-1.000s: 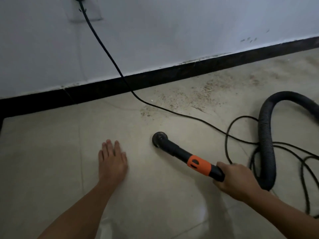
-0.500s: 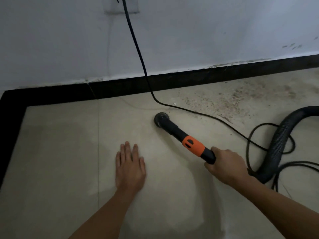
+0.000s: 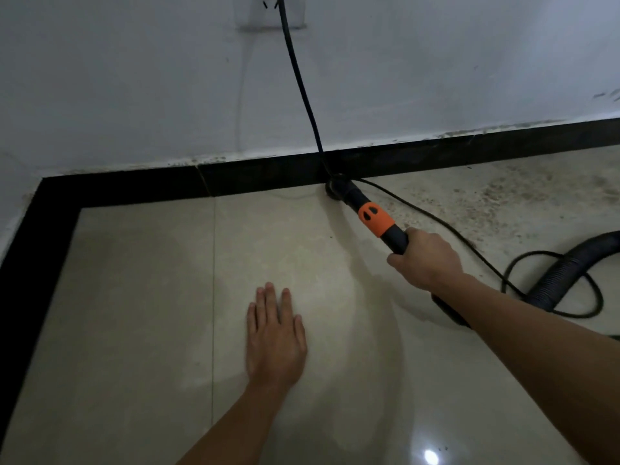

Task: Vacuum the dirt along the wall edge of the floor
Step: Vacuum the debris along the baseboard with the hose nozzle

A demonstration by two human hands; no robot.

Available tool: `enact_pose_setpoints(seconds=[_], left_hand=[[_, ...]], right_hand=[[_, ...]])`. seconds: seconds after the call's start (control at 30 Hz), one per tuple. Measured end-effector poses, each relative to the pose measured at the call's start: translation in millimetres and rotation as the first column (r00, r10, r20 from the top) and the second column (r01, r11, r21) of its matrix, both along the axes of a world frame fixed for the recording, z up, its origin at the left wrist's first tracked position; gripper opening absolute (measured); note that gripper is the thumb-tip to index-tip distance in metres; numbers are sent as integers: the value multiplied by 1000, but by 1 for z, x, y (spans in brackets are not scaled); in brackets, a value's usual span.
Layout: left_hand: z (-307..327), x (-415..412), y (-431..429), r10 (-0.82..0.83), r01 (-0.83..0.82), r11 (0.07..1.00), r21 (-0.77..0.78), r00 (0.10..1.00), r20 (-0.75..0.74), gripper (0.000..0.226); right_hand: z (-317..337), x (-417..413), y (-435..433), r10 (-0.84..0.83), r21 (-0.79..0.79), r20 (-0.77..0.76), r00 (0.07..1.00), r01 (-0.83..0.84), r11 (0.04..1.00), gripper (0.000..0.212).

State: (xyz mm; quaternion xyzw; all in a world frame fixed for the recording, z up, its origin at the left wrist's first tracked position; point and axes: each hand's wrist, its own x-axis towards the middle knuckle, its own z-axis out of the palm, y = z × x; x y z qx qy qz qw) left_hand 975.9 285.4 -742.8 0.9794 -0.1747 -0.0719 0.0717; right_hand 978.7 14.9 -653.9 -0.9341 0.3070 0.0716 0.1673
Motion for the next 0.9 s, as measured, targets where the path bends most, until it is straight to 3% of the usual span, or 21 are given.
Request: enact_pose_setpoints(seconds=[0.1, 0.3, 0.47, 0.63, 0.83, 0.9], left_hand=[[0, 1, 0, 6, -5, 1000, -9, 1000, 10, 63], [-2, 0, 0, 3, -3, 1000, 20, 1000, 1, 66], [-2, 0, 0, 2, -2, 1000, 4, 1000, 5, 64], [-2, 1, 0, 1, -1, 1000, -21, 1000, 8, 60], [-1, 0, 1, 5, -5, 1000, -13, 1000, 28, 62], [-2, 0, 1, 4, -4, 1000, -8, 1000, 26, 62]], right_hand=[[4, 0, 2, -4, -15, 9, 1000, 4, 1000, 25], [-3, 16, 49, 234, -86, 16, 972, -232, 969, 26], [1, 30, 41, 180, -98, -12, 984, -180, 979, 29], [7, -13, -6, 0, -84, -3, 1000, 0, 996, 27], [3, -72, 25, 253, -60, -69, 965, -257, 965, 29], [3, -95, 29, 246, -58, -81, 966, -251, 966, 29]])
